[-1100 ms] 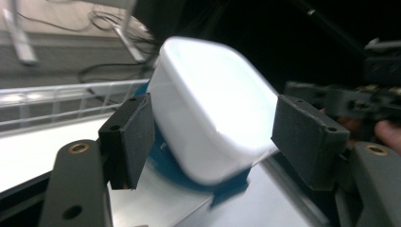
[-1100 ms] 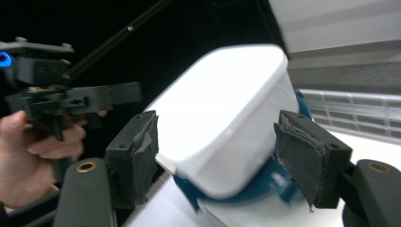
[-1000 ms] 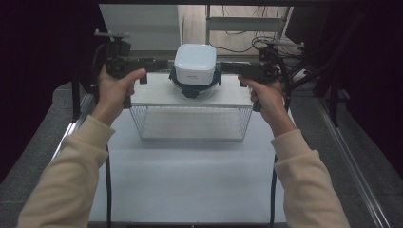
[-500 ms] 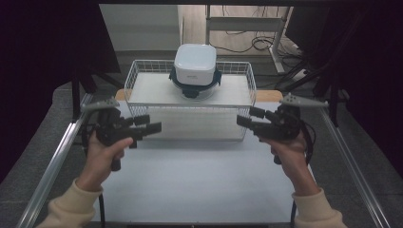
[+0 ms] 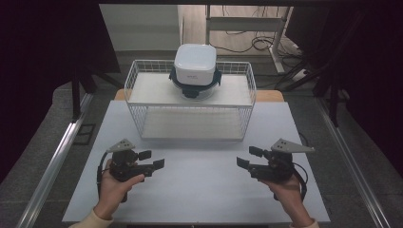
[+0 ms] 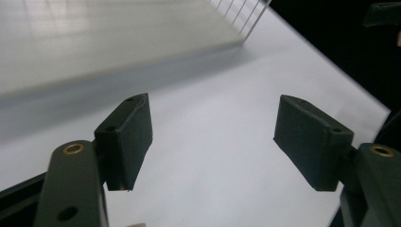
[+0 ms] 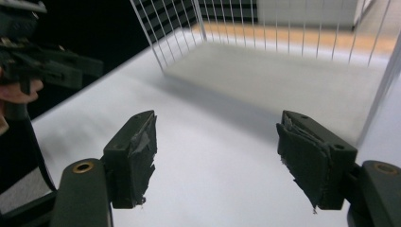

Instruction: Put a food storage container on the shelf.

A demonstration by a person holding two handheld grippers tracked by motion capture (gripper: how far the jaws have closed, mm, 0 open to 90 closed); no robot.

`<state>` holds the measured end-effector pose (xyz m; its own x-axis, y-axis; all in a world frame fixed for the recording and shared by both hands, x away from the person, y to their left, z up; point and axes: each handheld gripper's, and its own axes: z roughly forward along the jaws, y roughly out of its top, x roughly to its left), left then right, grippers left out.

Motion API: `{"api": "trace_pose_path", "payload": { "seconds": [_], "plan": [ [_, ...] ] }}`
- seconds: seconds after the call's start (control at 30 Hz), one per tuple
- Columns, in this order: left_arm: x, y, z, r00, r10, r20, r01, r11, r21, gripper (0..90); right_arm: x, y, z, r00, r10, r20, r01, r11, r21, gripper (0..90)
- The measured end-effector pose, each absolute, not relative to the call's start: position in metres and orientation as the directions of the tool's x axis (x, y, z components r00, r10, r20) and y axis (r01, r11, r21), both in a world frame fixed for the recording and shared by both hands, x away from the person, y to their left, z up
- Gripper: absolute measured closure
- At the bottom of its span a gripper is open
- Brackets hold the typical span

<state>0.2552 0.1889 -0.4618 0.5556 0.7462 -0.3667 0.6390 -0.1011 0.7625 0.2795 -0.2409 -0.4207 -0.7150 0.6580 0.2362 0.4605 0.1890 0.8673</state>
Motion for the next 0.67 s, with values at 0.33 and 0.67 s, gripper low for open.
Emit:
{"api": "trace_pose_path", "payload": {
  "seconds": [0.33, 0.67],
  "plan": [
    [0.249, 0.186, -0.477, 0.557, 0.758, -0.340, 0.634, -0.124, 0.763, 27.6, 0.277, -0.244, -0.468, -0.686, 0.692, 0.225, 0.517, 0.246, 0.820, 28.8],
    [0.251, 0.184, -0.486, 0.558, 0.767, -0.317, 0.639, -0.153, 0.754, 25.4, 0.277, -0.244, -0.471, -0.691, 0.687, 0.223, 0.498, 0.230, 0.836, 25.1]
  ]
}}
